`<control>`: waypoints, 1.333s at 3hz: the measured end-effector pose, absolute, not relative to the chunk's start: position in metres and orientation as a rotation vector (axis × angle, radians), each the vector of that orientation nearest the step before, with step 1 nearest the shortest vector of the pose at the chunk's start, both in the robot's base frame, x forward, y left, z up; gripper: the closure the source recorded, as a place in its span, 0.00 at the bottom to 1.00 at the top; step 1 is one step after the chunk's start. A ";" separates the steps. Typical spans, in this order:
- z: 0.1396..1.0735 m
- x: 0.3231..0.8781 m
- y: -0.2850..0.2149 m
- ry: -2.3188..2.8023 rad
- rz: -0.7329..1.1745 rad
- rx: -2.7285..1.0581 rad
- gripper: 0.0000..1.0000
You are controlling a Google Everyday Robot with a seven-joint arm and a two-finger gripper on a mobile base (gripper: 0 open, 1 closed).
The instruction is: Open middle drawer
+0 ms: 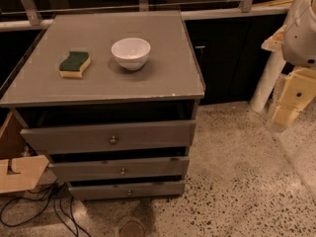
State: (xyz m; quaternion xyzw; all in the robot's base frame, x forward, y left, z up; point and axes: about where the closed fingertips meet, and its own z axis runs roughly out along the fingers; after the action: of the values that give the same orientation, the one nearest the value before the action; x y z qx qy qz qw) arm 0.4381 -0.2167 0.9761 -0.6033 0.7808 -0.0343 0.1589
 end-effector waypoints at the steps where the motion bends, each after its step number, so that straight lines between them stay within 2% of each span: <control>1: 0.974 0.438 -0.215 2.229 -0.102 -1.726 0.00; 4: 0.919 0.427 -0.189 2.224 -0.033 -1.822 0.00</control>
Offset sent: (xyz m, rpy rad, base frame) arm -0.0023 0.0235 -0.0550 -0.0235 0.0443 0.0441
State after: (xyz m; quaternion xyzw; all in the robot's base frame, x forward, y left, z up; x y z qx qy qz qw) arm 0.4272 -0.1889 0.9190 -0.6280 0.7667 -0.0113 0.1328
